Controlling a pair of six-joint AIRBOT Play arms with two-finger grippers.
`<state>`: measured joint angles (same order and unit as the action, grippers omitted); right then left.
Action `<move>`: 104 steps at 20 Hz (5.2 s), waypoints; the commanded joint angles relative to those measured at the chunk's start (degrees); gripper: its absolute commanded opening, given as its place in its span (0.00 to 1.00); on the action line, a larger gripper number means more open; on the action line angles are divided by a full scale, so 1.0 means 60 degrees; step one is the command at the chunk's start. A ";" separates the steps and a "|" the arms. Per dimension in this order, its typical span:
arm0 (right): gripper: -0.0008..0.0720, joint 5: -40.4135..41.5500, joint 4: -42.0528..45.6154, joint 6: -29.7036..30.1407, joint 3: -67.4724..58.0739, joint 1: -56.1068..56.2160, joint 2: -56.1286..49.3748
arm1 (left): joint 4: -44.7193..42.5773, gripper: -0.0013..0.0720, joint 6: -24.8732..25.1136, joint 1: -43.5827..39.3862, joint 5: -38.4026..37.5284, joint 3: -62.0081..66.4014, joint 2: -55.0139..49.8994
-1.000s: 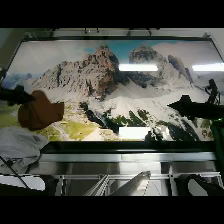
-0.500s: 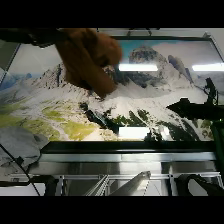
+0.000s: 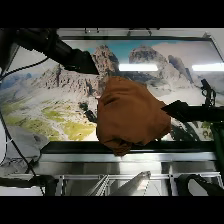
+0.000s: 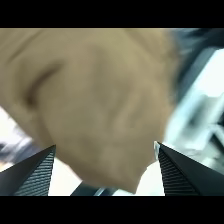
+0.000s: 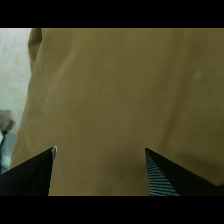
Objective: Fold the shirts.
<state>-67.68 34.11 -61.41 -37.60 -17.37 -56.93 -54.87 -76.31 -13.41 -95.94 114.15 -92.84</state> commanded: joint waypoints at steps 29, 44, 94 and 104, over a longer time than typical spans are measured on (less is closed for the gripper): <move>0.05 -0.1916 -0.1253 0.0517 -0.3552 -0.0211 -0.1996 | 0.6798 0.01 0.1126 0.0882 -0.0018 -0.0539 -0.2728; 0.05 -0.0550 -0.2761 0.1118 -0.3898 -0.0164 0.3956 | 0.0743 0.05 0.1596 0.1333 0.1759 -0.2058 0.5406; 0.61 0.0867 0.0918 0.1512 -0.2269 -0.0634 -0.5945 | 0.0889 0.03 0.0142 0.0951 0.4714 -1.1748 0.0678; 0.05 -0.3238 -0.1031 0.1723 -0.4495 -0.0120 -0.5380 | 0.1075 0.04 0.0579 0.1257 0.1898 -1.0251 0.2408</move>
<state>-74.87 33.45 -50.96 -58.78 -17.08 -92.84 -51.53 -74.13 -6.92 -74.28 48.99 -84.27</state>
